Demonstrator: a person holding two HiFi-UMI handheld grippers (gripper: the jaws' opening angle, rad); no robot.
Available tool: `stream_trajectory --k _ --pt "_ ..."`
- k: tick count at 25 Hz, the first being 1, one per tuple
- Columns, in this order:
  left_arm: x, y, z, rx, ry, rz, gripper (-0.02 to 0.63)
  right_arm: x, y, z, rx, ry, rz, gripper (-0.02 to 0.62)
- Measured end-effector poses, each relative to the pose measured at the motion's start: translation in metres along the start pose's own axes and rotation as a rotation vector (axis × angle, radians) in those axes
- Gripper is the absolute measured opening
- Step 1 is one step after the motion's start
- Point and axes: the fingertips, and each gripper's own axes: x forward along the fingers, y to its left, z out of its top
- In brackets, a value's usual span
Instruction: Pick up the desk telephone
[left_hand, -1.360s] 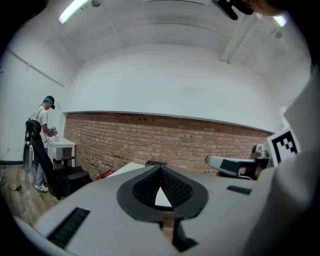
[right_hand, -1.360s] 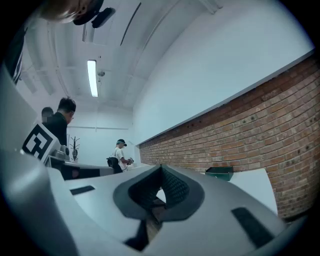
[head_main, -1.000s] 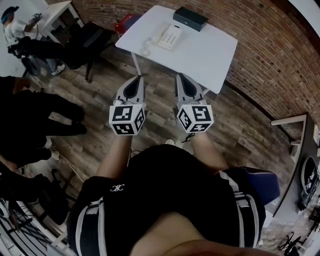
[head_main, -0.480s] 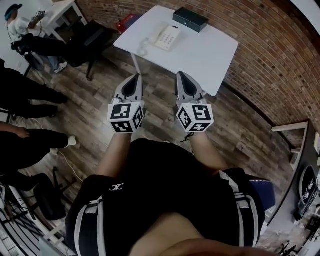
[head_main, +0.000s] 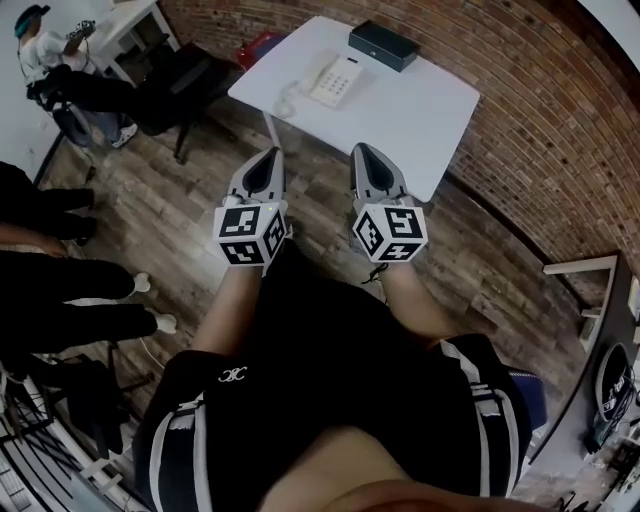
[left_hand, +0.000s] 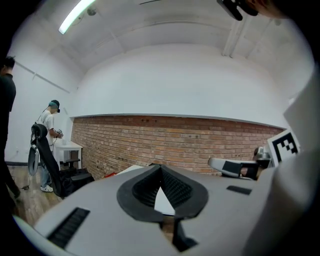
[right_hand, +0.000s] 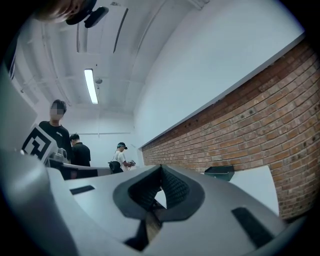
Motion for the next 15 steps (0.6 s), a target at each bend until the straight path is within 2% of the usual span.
stream_trajectory --k 15 --pt "0.094 0.042 0.012 -0.022 -0.022 -0.042 0.002 0.089 -0.038 -0.004 -0.021 0.010 -0.018 -0.002"
